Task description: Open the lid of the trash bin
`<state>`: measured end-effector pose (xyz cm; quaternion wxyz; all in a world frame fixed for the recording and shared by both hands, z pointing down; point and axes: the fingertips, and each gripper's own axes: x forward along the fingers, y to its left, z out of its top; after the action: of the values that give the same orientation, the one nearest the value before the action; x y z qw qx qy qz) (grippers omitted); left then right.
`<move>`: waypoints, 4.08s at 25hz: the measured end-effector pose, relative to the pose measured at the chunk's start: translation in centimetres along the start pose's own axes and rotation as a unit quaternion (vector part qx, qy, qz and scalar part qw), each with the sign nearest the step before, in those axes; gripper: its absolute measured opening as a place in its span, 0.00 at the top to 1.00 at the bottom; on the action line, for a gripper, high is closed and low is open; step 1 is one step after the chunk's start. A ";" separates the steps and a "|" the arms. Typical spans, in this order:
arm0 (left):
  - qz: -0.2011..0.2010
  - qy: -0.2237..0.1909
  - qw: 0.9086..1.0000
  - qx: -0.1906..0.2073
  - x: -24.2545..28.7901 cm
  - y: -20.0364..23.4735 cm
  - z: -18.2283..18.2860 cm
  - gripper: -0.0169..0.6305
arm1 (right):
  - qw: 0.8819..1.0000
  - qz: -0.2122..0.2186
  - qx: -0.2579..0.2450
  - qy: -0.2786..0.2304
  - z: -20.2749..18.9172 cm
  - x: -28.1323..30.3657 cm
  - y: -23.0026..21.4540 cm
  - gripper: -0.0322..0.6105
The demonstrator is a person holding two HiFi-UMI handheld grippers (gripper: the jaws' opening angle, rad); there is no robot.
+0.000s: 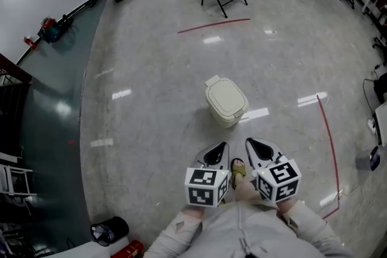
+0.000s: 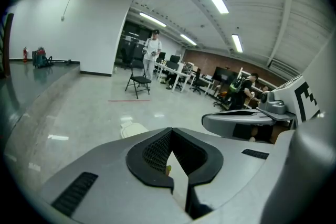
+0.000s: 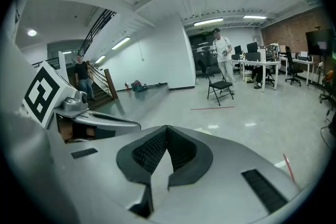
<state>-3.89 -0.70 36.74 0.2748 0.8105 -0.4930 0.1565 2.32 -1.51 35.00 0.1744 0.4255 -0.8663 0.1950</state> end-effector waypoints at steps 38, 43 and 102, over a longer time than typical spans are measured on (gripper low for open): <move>0.072 0.099 0.988 -0.094 19.4 10.5 -5.1 0.97 | 0.991 0.002 0.040 0.124 -8.4 19.2 -14.1 0.95; 0.072 0.115 0.986 -0.101 22.6 11.8 -9.1 0.97 | 0.989 -0.007 0.038 0.145 -12.9 22.1 -15.4 0.95; 0.064 0.190 0.972 -0.119 31.2 17.1 -22.6 0.97 | 0.957 -0.064 0.047 0.278 -30.6 36.0 -21.2 0.95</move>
<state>-4.17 -15.57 76.20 0.4474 0.6942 -0.4977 0.2649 2.82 -22.64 82.31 0.4003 0.4164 -0.7446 0.3346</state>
